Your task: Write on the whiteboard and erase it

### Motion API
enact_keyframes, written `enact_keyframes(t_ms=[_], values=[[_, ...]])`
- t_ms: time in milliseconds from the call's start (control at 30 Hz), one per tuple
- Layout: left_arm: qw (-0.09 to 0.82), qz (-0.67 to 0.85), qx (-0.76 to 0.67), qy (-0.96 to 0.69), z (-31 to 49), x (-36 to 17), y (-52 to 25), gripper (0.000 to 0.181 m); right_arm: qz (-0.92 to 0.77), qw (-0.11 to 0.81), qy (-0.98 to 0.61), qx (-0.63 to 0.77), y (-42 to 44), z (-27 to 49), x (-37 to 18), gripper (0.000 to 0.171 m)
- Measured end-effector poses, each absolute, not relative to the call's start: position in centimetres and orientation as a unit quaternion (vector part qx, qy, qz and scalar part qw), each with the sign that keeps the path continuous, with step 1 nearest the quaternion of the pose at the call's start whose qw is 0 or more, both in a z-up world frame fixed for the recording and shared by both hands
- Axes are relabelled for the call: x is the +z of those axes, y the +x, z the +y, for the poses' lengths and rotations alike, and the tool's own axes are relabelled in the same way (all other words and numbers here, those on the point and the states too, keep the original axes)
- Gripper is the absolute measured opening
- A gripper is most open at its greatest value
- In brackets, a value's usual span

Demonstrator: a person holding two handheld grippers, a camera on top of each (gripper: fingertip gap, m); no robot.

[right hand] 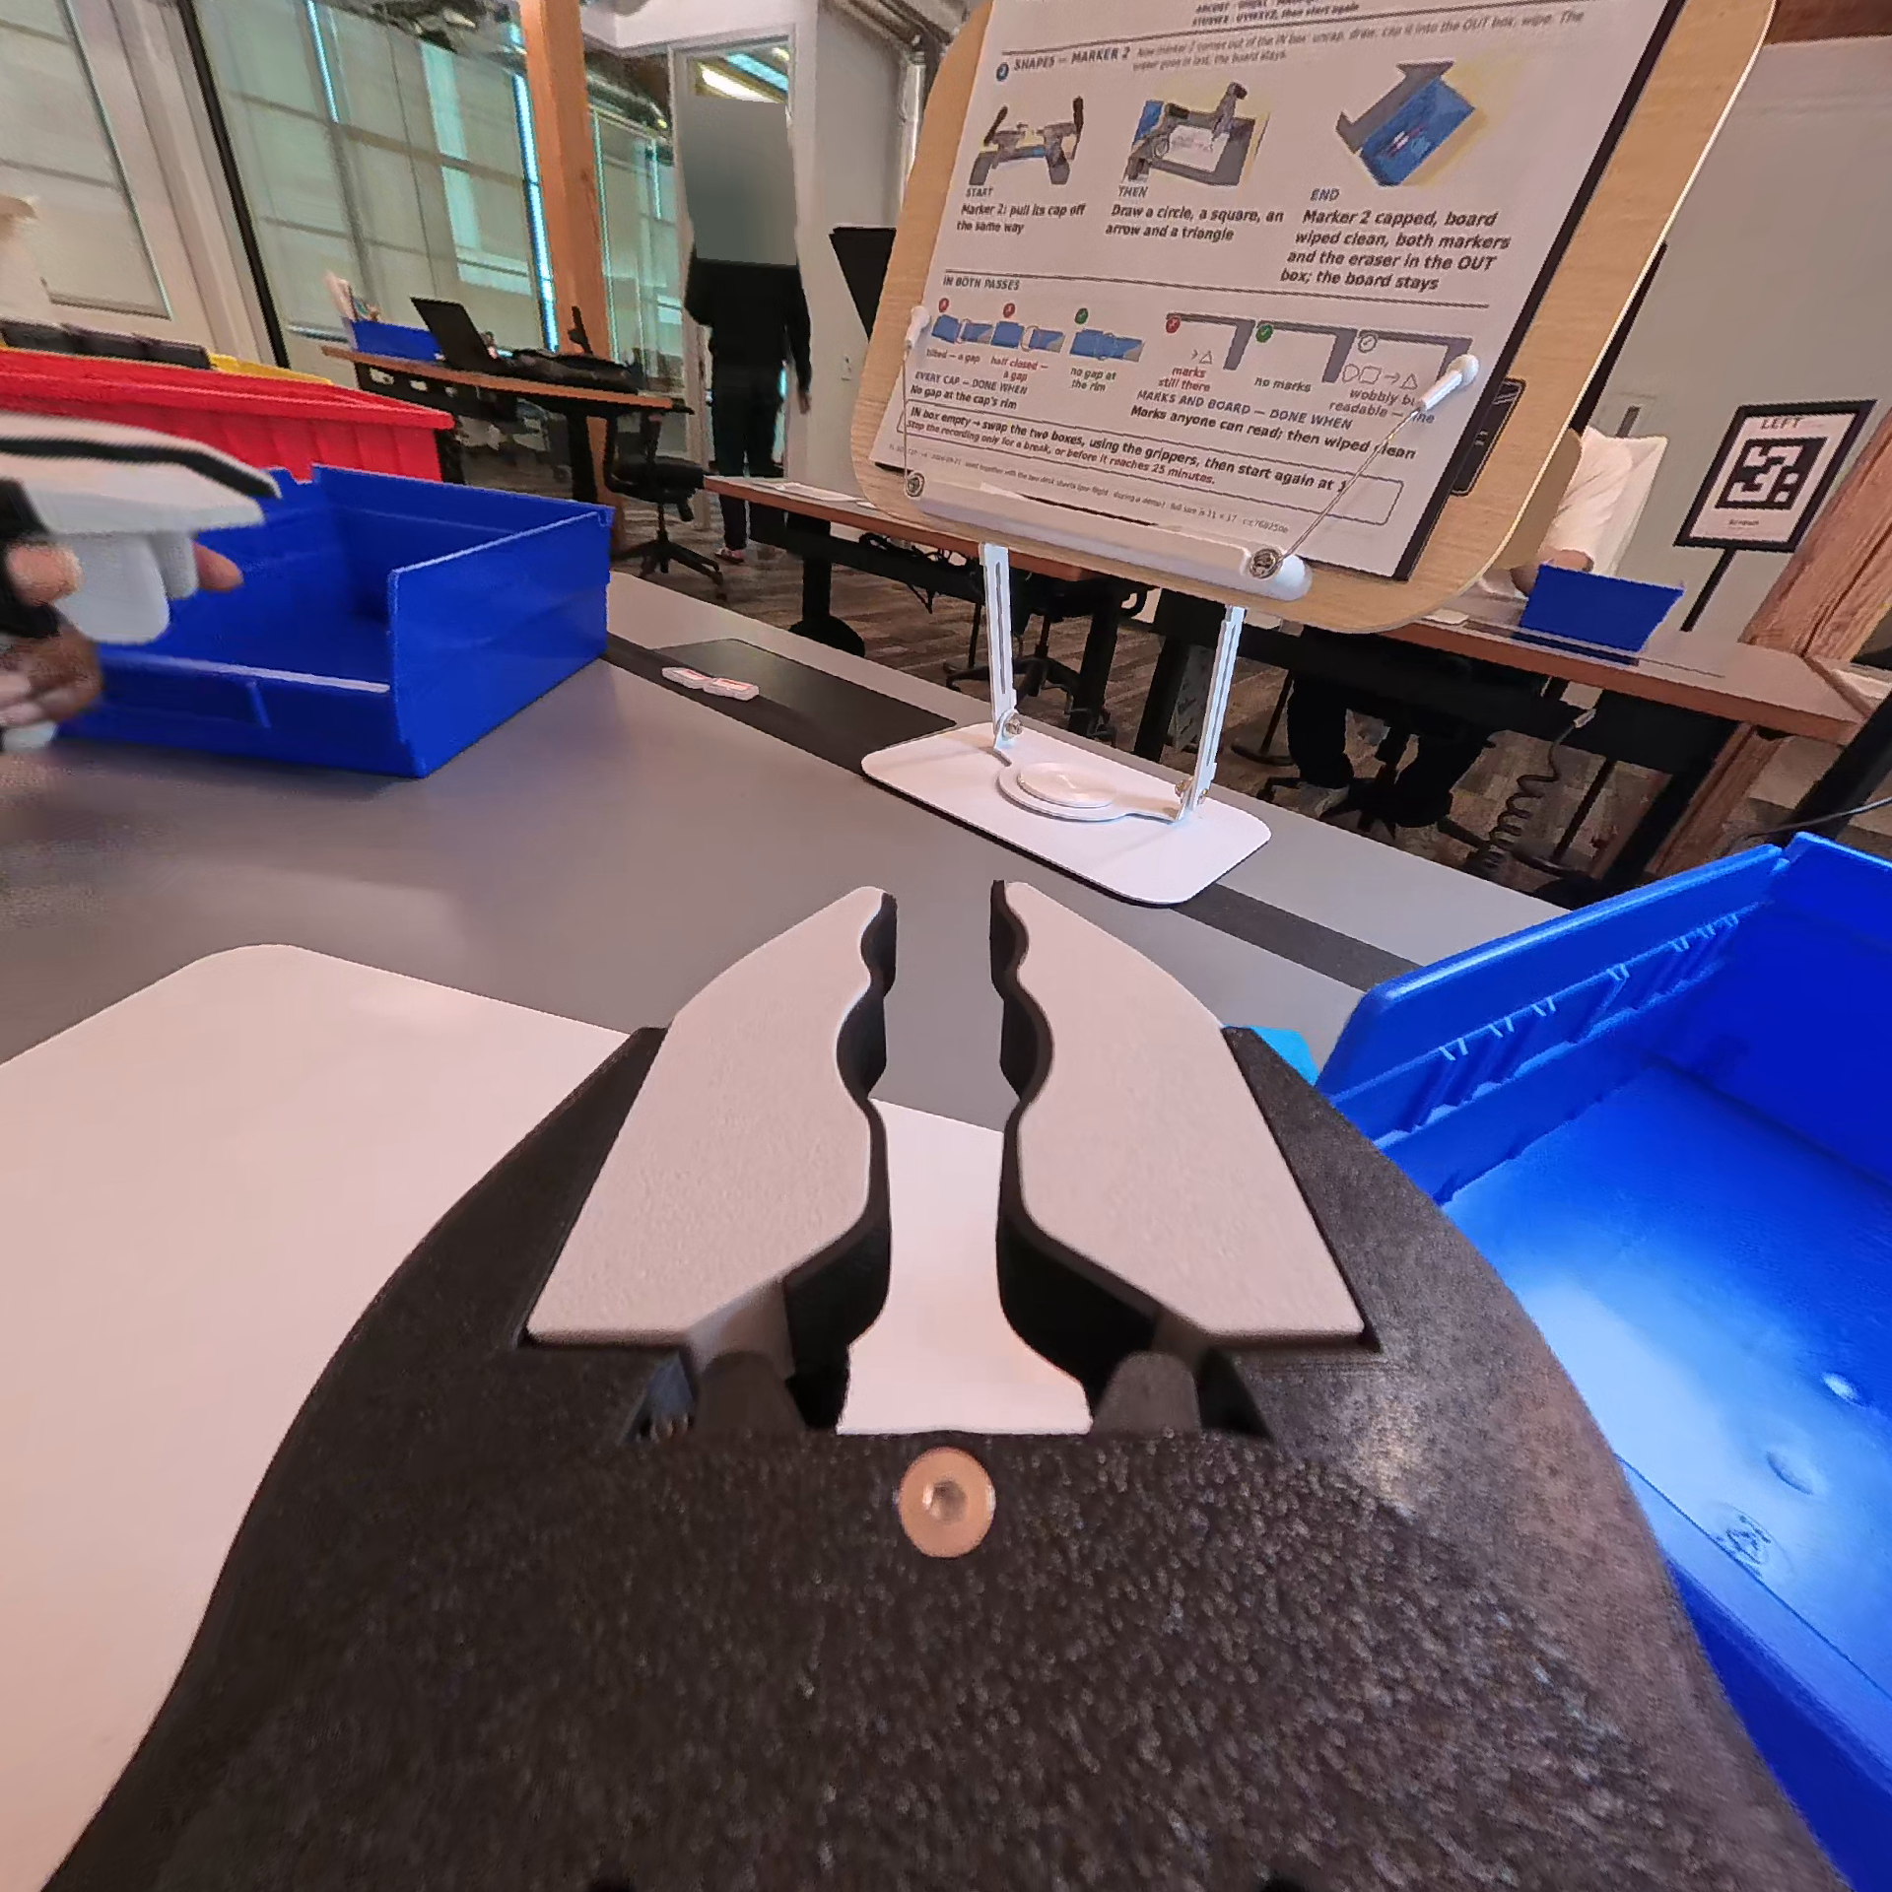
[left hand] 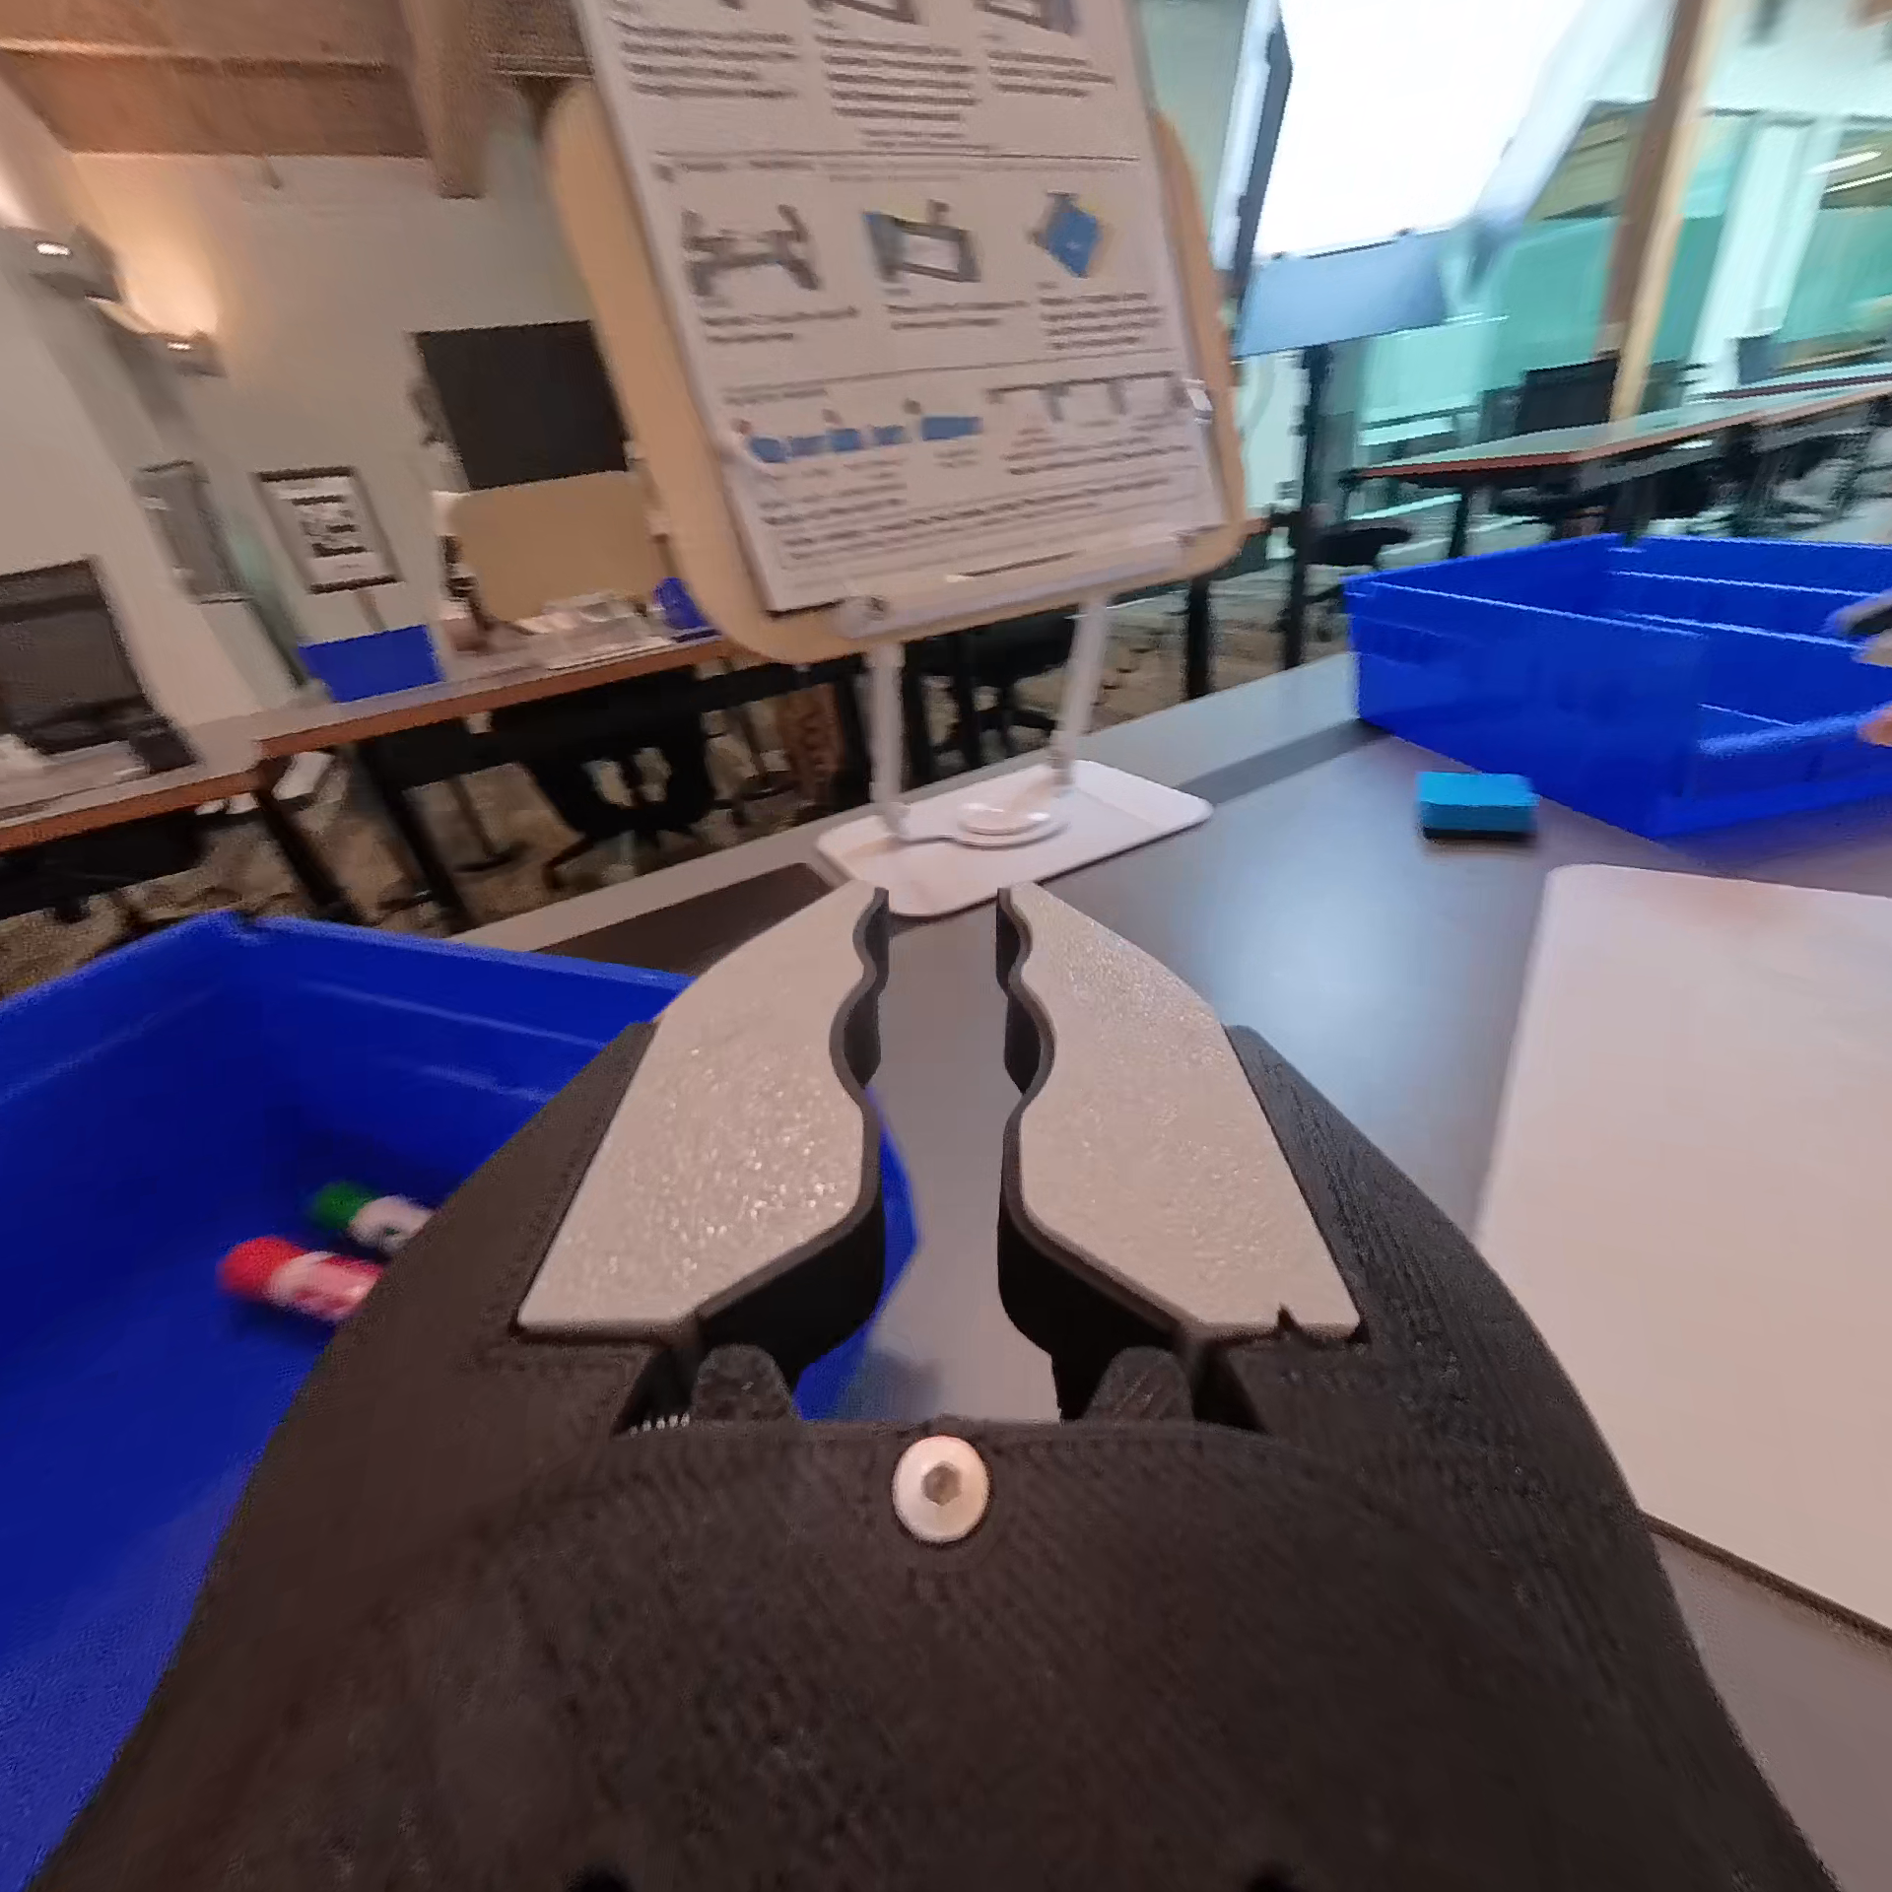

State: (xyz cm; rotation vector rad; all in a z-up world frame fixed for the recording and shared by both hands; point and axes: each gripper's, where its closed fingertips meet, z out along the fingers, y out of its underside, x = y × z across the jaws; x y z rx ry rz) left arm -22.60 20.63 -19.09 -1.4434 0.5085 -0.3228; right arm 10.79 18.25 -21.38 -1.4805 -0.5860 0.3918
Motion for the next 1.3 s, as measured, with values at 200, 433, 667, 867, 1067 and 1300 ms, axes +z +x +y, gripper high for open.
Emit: enact_keyframes(t_ms=[200,433,667,867,1067,1300], values=[[0.639,0.136,-0.058,-0.755,25.7,-17.3,-31.3,0.026,-0.265,0.684,-0.655,0.179,10.6,18.0,-21.1,0.018],[0.378,0.143,-0.002,-0.914,32.5,-26.8,-34.7,0.028,-0.283,0.685,-0.649,0.17,10.3,17.6,-21.0,0.018],[0.247,0.137,-0.032,-0.959,33.0,-32.4,-35.3,0.033,-0.305,0.684,-0.644,0.157,9.9,17.1,-21.1,0.018],[0.213,0.15,-0.02,-0.965,32.8,-33.0,-35.6,0.033,-0.313,0.675,-0.648,0.162,9.6,17.1,-21.6,0.018],[0.196,0.165,0.026,-0.966,31.6,-32.9,-37.4,0.02,-0.32,0.672,-0.647,0.164,9.2,16.9,-21.6,0.017],[0.409,0.203,0.027,-0.889,30.0,-23.5,-35.3,0.02,-0.327,0.671,-0.644,0.169,8.6,16.6,-21.7,0.017]])
